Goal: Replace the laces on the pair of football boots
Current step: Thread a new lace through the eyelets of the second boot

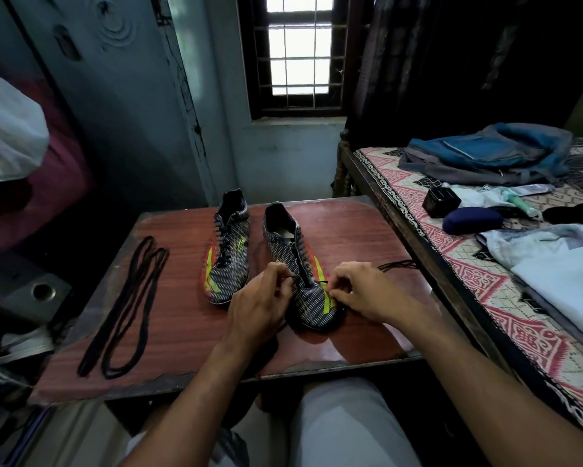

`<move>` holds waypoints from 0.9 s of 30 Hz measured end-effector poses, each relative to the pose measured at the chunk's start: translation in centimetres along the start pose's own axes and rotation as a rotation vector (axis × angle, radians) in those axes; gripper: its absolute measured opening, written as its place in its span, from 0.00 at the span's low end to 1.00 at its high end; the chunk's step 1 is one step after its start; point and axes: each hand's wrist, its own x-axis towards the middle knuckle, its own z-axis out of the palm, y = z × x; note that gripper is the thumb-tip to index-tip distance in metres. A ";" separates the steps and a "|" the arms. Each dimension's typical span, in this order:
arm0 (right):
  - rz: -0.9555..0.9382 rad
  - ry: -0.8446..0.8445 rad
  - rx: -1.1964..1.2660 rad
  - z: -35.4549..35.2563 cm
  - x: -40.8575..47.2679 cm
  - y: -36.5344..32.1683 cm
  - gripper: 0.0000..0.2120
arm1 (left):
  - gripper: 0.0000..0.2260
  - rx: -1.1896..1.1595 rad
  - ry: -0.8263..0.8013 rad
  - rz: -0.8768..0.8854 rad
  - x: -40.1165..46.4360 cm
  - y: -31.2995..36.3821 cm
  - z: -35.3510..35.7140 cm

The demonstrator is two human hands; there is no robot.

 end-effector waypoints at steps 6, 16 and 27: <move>0.047 0.123 0.172 -1.5 0.8 -2.7 0.09 | 0.07 -0.298 -0.046 -0.312 1.6 0.8 -1.4; -0.087 0.175 0.300 -2.3 2.0 -6.1 0.08 | 0.21 -0.504 -0.047 -0.354 2.4 2.7 -1.8; -0.013 0.036 0.250 -2.8 2.2 -6.4 0.07 | 0.23 -0.690 -0.075 -0.475 2.4 2.2 -1.5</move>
